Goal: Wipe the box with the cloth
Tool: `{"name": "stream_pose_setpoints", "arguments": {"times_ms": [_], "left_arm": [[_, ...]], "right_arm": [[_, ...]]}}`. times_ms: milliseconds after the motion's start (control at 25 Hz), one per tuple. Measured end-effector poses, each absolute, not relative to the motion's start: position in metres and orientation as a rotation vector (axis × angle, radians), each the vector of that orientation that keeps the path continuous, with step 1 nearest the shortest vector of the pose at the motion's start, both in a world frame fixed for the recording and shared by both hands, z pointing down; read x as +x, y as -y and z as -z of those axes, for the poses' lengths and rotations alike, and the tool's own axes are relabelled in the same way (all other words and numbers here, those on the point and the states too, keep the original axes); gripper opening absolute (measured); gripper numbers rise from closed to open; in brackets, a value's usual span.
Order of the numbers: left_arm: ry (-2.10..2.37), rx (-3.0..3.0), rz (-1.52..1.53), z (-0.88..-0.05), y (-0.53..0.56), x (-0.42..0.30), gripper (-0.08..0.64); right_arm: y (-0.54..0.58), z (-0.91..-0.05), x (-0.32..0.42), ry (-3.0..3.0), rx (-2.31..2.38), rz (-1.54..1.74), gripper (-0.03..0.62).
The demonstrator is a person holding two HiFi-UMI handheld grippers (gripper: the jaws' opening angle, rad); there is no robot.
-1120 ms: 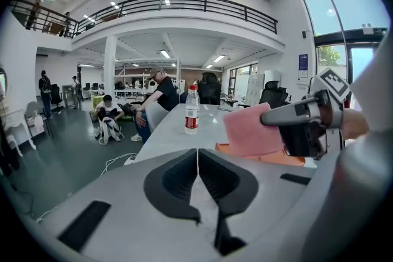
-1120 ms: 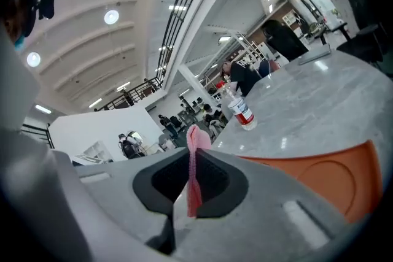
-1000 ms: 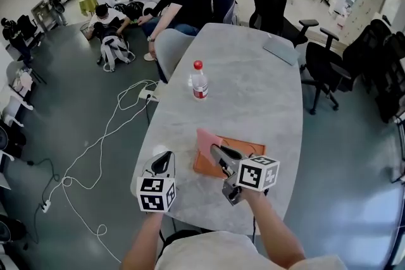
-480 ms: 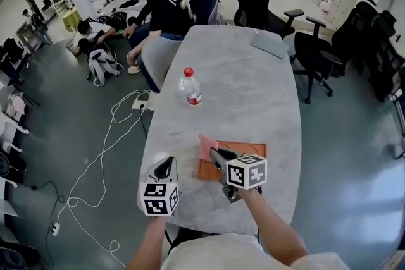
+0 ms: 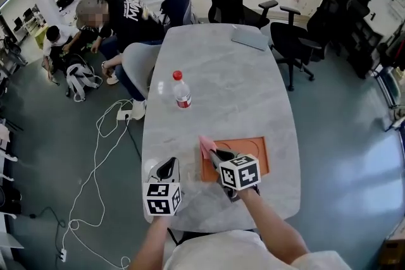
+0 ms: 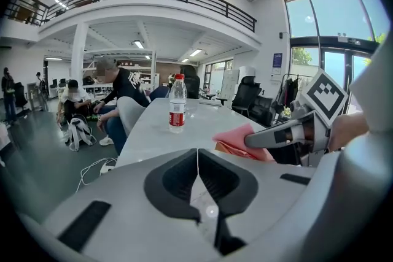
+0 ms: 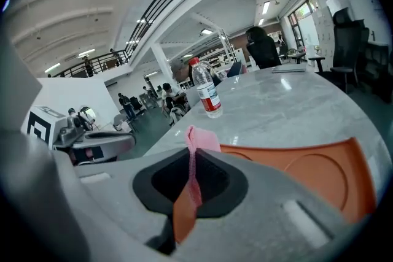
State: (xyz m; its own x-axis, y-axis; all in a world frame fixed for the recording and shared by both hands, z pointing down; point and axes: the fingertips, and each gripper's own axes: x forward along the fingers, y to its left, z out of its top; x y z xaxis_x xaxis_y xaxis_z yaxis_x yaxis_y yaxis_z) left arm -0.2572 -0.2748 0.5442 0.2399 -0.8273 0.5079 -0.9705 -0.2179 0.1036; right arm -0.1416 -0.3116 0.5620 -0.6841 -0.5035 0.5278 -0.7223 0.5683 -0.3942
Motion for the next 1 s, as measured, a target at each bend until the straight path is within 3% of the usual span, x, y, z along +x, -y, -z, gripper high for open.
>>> {"name": "stream_pose_setpoints", "arguments": {"times_ms": [1000], "left_arm": [[1.518,2.211,-0.512,-0.548,0.291,-0.229,0.017]], "right_arm": [[0.315,-0.553,-0.057,2.335,1.318,-0.805,0.015]]}}
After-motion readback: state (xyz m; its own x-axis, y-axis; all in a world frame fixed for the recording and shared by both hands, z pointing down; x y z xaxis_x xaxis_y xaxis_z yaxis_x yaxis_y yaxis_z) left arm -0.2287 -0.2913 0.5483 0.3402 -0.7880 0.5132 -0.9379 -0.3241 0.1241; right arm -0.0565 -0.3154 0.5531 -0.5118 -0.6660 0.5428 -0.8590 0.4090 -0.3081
